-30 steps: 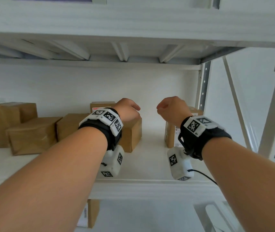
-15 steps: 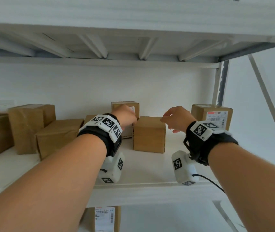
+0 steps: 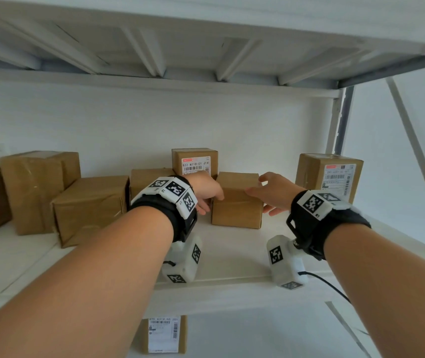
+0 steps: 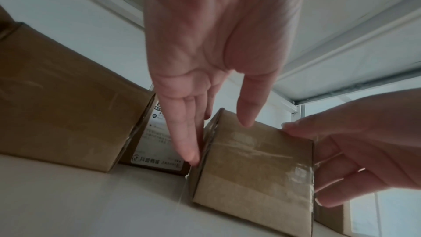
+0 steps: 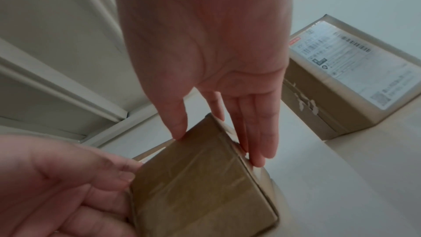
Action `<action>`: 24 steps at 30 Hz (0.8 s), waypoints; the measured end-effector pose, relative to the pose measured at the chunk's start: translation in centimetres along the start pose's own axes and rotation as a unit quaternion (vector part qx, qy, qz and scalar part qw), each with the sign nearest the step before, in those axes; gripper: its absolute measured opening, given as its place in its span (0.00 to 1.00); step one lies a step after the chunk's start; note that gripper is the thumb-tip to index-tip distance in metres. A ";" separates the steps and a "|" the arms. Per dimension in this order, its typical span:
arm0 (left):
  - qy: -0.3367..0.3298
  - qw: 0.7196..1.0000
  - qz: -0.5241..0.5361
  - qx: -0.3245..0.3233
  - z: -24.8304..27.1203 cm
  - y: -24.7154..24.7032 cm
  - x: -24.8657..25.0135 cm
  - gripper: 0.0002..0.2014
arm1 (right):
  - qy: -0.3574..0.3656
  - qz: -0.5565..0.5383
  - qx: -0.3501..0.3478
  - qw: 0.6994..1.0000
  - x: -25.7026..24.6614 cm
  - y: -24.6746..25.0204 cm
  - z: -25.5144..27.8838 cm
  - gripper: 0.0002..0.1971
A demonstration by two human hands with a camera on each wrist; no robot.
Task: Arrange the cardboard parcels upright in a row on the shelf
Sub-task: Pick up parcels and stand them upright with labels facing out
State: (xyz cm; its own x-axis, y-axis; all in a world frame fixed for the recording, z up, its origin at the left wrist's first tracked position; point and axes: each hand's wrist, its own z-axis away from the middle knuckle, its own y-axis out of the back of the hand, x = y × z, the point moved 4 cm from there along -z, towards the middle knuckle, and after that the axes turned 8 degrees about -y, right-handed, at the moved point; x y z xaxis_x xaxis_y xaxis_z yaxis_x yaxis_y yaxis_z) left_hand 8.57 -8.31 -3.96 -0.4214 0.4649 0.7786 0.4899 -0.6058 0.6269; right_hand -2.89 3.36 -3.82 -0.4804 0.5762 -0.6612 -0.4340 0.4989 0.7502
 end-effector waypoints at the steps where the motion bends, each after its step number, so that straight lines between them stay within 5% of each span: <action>1: -0.004 1.000 0.002 0.002 -0.1 0.0 0.1 0.32 | 0.002 0.000 0.003 1.000 0.0 0.1 -0.1 0.31; 8: -0.068 0.996 -0.023 0.049 0.3 1.6 2.1 0.53 | 0.039 -0.040 0.055 0.997 -1.0 2.6 -0.4 0.34; 13: -0.110 0.985 -0.108 0.078 0.5 1.7 3.8 0.59 | 0.064 -0.063 0.074 0.993 -1.6 4.0 -0.7 0.34; 24: -0.154 0.977 -0.098 0.106 -0.2 1.5 5.0 0.50 | 0.086 -0.087 0.093 0.988 -1.0 5.2 -1.6 0.39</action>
State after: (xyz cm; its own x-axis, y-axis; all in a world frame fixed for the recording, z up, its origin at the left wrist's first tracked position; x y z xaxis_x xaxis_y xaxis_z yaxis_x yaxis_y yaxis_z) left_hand 7.06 -7.04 0.92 -0.2892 0.7512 0.5933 0.5831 -0.3533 0.7316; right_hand -5.91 4.37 0.73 -0.5408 0.3602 -0.7601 -0.3817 0.7002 0.6033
